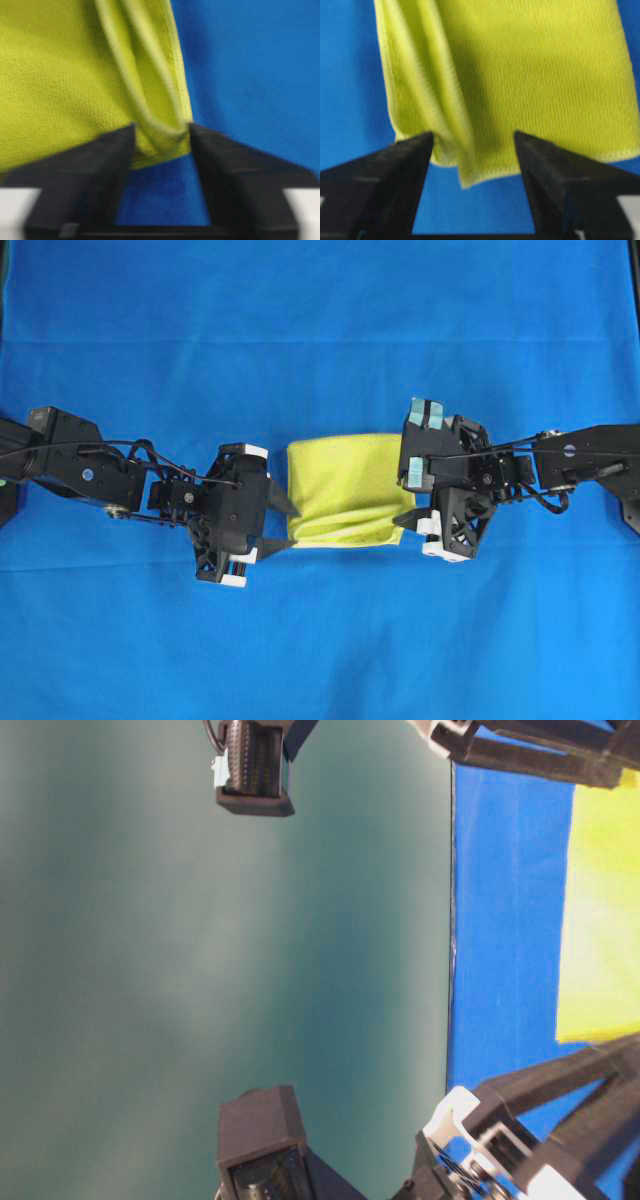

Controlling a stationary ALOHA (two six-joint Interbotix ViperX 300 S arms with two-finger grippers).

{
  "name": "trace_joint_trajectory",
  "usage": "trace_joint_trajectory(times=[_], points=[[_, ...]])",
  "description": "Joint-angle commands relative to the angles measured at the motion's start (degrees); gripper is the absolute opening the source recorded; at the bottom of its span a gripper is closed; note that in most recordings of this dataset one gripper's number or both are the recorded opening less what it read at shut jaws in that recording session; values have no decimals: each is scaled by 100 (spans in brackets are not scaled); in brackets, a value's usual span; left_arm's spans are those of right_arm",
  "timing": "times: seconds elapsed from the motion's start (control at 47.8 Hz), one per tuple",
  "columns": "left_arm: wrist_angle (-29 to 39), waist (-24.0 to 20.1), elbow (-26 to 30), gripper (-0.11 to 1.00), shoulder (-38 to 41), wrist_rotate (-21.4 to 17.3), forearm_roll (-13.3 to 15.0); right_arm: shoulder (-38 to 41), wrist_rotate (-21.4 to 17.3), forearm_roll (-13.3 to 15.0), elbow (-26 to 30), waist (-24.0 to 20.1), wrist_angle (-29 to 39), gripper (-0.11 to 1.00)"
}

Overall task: Fold the yellow towel.
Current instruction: 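Release the towel and retract both grippers outward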

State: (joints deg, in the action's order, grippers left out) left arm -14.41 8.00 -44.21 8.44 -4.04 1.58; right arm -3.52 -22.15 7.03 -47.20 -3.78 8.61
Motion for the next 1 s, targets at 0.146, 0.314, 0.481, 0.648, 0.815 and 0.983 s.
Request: trace_joint_trajectory(times=[0.146,0.314,0.481,0.648,0.815,0.983], points=[[457,0,70,79,-466,-53,-9,-448,18,18,229,-149,185,59],[1063,-114,26,69,-1151,-44,0,-1081,26,79,229,-176,369,59],[1327,-246,-158,68,-2074,-62,-9,-1890,44,413,123,-185,510,59],[1257,-325,-580,68,-2997,-79,0,-2751,44,712,-193,-97,483,59],[967,-422,-1143,68,-3894,-79,-9,-3788,35,958,-659,9,475,59],[844,-598,-1775,68,-4843,-79,-9,-4816,44,1055,-1292,141,352,59]])
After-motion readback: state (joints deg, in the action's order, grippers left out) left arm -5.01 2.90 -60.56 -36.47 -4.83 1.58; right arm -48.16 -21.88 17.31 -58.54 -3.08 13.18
